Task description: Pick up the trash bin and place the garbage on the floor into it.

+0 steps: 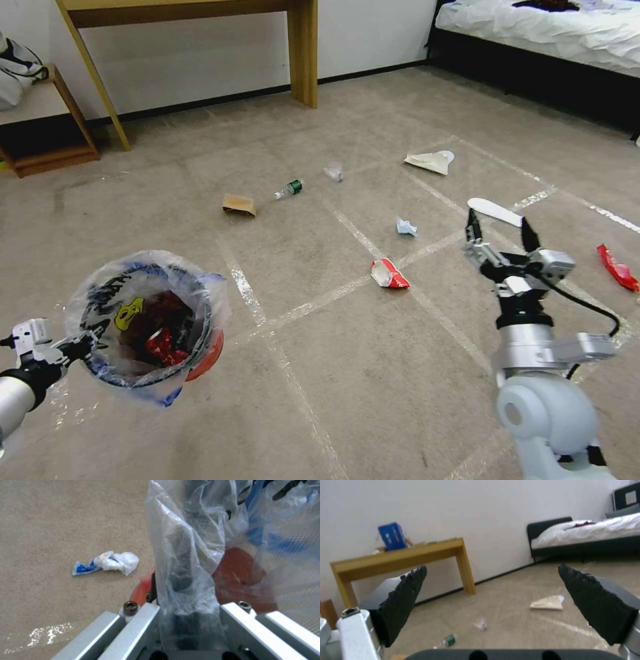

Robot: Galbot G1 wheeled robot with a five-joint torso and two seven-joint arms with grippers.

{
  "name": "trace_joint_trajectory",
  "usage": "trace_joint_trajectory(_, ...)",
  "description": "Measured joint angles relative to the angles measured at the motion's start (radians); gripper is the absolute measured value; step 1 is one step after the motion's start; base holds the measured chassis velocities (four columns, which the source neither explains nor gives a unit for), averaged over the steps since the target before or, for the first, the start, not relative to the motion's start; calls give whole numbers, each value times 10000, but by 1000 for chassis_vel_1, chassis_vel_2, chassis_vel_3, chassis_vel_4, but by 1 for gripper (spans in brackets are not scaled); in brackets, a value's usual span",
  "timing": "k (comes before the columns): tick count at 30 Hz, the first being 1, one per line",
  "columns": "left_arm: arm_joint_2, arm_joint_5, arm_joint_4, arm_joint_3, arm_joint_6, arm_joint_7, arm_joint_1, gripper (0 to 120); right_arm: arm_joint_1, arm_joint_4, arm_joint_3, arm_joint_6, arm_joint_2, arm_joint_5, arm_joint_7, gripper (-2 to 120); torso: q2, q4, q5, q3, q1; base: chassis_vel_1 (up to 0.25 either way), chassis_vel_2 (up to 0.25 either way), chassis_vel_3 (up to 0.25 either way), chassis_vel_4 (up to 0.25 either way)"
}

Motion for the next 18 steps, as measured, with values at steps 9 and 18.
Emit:
trace_joint_trajectory(9,-41,11,-15,-23,0,39,63,1,48,-368,-215,19,13,-154,50,100,0,-3,2,0,0,0,0,0,0)
trace_joint_trajectory(18,-139,18,-34,-44,1,7,58,1,231,-379,424,-114,-1115,657,41,100,0,-3,2,0,0,0,0,0,0)
